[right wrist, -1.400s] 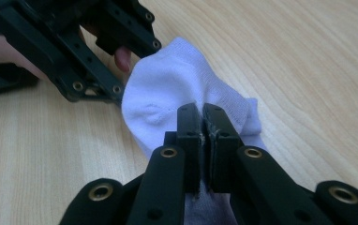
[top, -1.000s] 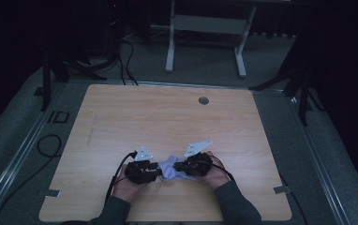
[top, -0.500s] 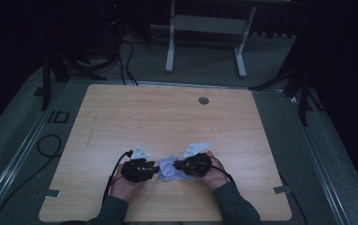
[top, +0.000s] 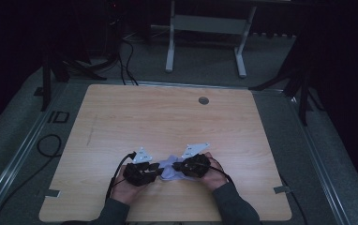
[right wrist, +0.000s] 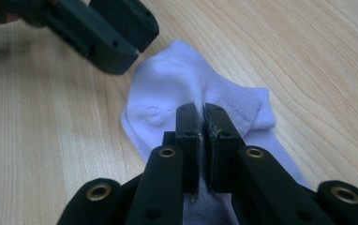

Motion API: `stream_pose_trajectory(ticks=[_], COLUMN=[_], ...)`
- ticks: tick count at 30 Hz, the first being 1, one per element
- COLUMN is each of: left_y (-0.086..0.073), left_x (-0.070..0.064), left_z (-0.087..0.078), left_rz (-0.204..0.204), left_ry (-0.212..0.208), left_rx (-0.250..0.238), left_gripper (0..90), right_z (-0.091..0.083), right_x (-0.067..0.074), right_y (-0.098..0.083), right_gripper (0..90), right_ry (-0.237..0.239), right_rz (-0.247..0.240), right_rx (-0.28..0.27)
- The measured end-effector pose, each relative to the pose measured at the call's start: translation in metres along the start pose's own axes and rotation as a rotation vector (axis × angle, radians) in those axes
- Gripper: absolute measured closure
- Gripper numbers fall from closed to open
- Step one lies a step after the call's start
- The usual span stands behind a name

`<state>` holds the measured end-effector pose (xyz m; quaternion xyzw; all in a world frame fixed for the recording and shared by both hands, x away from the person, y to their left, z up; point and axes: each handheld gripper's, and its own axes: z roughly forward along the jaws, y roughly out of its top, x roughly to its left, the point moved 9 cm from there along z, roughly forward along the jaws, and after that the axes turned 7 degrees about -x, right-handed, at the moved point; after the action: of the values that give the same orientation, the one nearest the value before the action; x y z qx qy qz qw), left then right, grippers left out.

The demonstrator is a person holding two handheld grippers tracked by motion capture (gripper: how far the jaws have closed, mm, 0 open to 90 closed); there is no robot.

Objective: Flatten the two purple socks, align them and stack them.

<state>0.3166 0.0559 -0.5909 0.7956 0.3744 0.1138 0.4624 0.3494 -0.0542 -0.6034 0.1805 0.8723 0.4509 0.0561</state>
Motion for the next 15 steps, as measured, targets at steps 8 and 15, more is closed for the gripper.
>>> stream_pose_trajectory(ticks=[8, 15], left_y=[-0.008, -0.020], left_x=[-0.010, -0.006], left_z=[0.014, 0.026], left_rz=[0.061, 0.103], left_ry=[0.005, 0.049], left_rx=[0.050, 0.120], left_gripper=[76.8, 78.5], right_z=[0.004, 0.005], right_x=[0.001, 0.002], right_y=[-0.002, -0.002], right_gripper=[84.4, 79.2], right_ry=[0.000, 0.003], right_rz=[-0.003, -0.007], right_rx=[0.008, 0.015])
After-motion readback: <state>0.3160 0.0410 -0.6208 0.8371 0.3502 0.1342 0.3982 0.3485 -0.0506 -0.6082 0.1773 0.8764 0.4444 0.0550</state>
